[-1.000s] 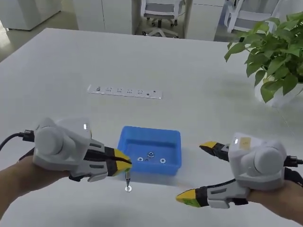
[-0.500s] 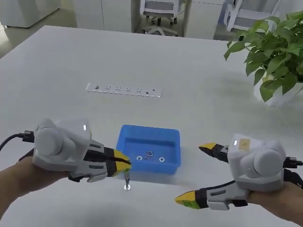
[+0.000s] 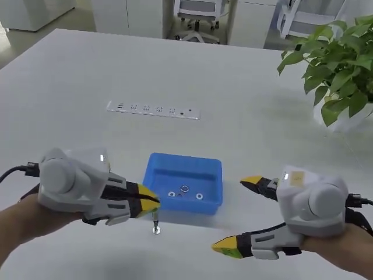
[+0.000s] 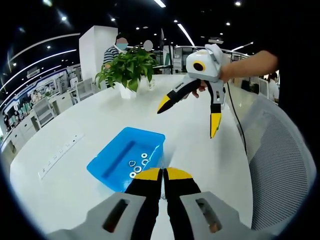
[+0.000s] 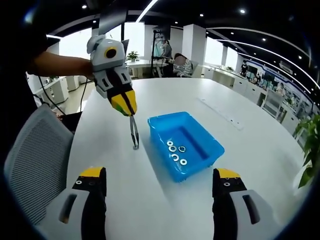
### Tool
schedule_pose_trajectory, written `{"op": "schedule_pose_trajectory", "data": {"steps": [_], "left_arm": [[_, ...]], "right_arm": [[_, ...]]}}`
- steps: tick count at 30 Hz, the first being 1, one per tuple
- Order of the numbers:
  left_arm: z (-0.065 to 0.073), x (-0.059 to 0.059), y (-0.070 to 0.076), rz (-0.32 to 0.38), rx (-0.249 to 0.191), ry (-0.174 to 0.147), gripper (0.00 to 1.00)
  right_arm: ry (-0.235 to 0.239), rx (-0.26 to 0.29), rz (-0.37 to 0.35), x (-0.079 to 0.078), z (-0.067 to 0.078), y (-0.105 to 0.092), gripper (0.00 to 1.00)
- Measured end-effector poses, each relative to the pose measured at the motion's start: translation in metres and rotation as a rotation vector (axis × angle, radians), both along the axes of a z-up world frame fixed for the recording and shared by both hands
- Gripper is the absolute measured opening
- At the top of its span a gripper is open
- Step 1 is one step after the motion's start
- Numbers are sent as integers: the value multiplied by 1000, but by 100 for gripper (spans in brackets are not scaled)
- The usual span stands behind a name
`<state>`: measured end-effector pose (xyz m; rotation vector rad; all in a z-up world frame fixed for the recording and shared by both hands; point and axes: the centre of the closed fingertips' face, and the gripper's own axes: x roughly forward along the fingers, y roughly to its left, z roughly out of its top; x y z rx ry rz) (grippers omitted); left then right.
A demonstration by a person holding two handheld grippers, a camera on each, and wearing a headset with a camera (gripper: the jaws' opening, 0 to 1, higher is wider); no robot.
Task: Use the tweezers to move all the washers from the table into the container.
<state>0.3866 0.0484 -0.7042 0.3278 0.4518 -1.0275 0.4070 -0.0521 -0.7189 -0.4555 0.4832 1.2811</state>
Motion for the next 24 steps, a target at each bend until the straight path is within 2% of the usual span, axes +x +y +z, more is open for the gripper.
{"op": "schedule_pose_trajectory", "data": {"steps": [8, 24], "left_arm": [[0, 2, 4, 6, 6, 1, 6], [0, -1, 2, 0, -1, 12, 6]], "right_arm": [[-32, 34, 108, -8, 5, 24, 78], [-62, 12, 271, -16, -1, 55, 59]]}}
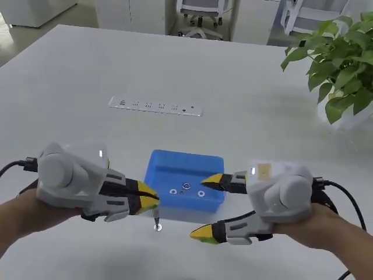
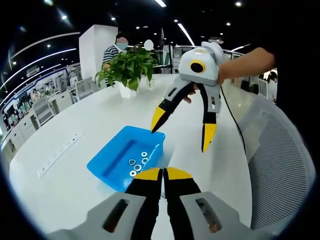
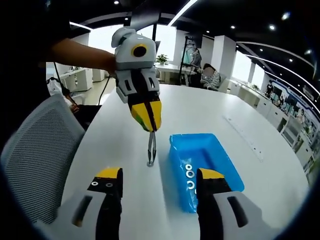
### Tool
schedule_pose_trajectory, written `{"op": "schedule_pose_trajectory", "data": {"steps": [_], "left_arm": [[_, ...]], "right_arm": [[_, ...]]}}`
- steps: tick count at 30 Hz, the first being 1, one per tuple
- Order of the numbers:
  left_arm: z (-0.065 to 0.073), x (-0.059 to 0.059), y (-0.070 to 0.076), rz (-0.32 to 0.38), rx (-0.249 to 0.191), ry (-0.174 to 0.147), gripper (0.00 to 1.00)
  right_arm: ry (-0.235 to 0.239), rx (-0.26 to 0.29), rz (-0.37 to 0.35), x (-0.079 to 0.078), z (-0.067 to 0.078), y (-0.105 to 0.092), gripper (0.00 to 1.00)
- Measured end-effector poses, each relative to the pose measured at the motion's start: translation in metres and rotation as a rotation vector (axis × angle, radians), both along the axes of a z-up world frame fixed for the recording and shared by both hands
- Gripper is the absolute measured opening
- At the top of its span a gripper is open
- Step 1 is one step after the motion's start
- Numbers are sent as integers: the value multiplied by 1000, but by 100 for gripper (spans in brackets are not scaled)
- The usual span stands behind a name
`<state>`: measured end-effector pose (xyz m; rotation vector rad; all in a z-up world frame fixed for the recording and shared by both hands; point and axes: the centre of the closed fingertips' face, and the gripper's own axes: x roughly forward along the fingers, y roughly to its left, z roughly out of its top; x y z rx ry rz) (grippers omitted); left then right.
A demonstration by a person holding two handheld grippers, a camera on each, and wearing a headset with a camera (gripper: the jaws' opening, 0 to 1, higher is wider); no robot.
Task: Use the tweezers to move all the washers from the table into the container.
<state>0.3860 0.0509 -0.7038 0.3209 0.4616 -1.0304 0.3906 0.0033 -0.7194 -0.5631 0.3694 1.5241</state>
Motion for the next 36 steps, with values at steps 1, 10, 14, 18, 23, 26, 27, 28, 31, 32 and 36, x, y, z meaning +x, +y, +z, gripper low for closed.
{"op": "schedule_pose_trajectory", "data": {"steps": [1, 10, 14, 18, 23, 26, 27, 28, 31, 32, 36], "left_arm": [[0, 0, 0, 0, -2, 2, 6], [0, -1, 1, -8, -2, 9, 6], [1, -1, 0, -7, -2, 12, 6], [1, -3, -1, -9, -3, 15, 6], [2, -3, -1, -10, 0, 18, 6], [1, -3, -1, -11, 2, 20, 6], [1, -3, -1, -10, 2, 20, 6], [1, -3, -1, -11, 2, 20, 6], [0, -2, 0, -11, 4, 21, 6], [0, -2, 0, -12, 5, 21, 6], [0, -2, -1, -15, 7, 21, 6]], "right_arm": [[-1, -1, 10, -1, 0, 2, 58], [-11, -2, 86, -5, -5, 22, 47], [-10, -7, 114, -7, -9, 30, 43], [-13, -12, 138, -9, -12, 36, 40], [-26, -24, 175, -10, -17, 43, 35], [-35, -32, 196, -9, -20, 46, 31], [-36, -34, 199, -9, -21, 47, 31], [-37, -35, 205, -9, -21, 48, 30], [-42, -41, 228, -10, -24, 52, 28], [-44, -43, 233, -10, -25, 53, 26], [-50, -55, 262, -11, -30, 58, 24]]}}
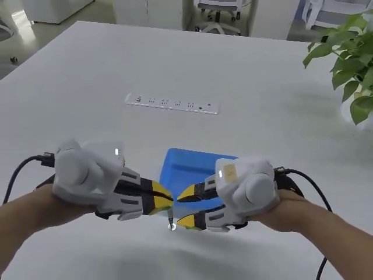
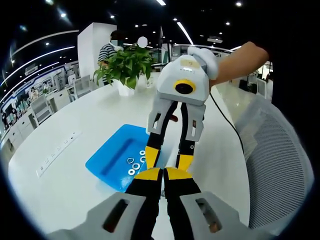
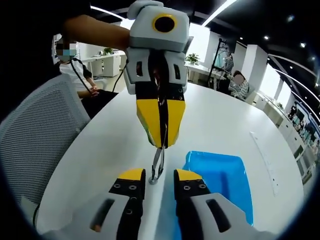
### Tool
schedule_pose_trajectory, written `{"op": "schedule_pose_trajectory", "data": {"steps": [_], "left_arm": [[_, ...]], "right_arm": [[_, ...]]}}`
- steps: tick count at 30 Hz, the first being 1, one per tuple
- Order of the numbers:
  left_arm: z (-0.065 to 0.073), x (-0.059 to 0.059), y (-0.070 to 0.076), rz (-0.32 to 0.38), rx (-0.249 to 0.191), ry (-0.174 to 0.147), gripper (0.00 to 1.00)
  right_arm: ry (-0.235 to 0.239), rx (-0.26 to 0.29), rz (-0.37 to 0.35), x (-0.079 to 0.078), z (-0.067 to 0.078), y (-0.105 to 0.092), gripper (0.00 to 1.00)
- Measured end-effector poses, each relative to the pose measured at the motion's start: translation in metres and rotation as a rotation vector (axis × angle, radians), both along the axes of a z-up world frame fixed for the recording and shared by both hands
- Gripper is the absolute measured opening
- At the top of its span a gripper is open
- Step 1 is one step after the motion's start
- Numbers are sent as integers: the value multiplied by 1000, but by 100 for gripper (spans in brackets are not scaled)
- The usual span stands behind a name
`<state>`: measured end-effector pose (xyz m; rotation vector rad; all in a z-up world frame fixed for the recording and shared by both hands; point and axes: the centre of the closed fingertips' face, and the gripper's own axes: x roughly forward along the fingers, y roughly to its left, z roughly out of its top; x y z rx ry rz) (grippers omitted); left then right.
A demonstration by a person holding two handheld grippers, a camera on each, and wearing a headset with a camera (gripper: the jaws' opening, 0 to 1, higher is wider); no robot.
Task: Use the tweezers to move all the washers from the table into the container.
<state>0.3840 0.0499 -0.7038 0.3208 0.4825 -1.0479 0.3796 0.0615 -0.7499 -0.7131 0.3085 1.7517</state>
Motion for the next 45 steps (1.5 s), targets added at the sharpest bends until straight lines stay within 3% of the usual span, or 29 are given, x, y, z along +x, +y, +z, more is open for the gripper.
{"op": "schedule_pose_trajectory", "data": {"steps": [15, 39, 41, 45], "left_arm": [[-3, 3, 5, -3, 18, 7, 6], [-5, 4, 11, 9, 36, 21, 6], [-5, 2, 8, 1, 31, 24, 6], [-4, 2, 6, 2, 31, 22, 6]], "right_arm": [[10, -29, 73, -3, -13, 11, 11], [30, -43, 102, -3, -15, 15, 12], [7, -75, 128, -6, -22, 14, 13], [-4, -74, 125, -6, -22, 17, 12]]}}
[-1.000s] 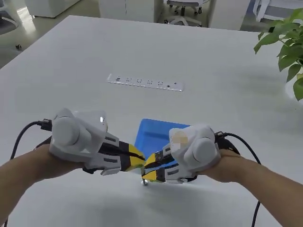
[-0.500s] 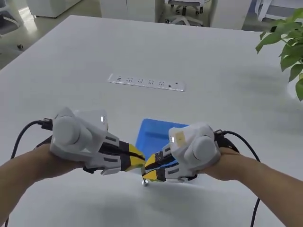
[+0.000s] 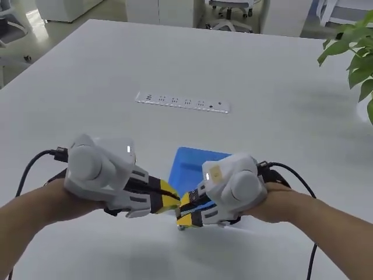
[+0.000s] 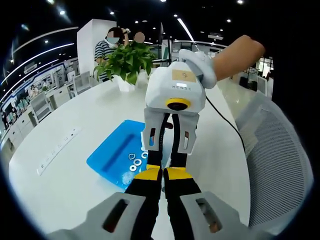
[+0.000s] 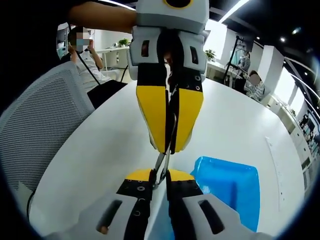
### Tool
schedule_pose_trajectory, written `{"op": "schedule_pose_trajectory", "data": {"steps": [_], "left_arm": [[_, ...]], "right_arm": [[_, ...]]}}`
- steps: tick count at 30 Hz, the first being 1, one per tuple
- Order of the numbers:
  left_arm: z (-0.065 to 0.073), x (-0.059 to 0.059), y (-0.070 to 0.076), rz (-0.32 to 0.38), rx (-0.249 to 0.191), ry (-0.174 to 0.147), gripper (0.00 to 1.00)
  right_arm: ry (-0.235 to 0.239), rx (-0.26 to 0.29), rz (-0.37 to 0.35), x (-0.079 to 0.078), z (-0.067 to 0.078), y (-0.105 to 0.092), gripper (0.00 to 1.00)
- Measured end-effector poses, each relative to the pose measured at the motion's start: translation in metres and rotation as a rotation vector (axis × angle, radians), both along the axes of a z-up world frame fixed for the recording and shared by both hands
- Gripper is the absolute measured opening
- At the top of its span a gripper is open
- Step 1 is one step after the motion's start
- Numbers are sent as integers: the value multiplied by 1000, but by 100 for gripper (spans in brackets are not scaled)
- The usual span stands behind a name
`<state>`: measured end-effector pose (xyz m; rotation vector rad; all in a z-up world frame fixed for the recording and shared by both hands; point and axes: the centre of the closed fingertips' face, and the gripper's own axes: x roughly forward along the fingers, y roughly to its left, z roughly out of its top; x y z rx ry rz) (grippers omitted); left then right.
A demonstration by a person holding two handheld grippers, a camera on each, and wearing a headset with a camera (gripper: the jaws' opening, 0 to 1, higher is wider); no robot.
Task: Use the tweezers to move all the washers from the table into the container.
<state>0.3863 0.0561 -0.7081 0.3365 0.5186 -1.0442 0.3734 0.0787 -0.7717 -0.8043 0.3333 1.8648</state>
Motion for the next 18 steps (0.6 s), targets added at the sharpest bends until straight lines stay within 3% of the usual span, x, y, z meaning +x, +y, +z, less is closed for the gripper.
{"op": "schedule_pose_trajectory", "data": {"steps": [18], "left_arm": [[1, 0, -5, -7, 11, -10, 7]], "right_arm": [[49, -2, -55, 1, 1, -3, 8]]}}
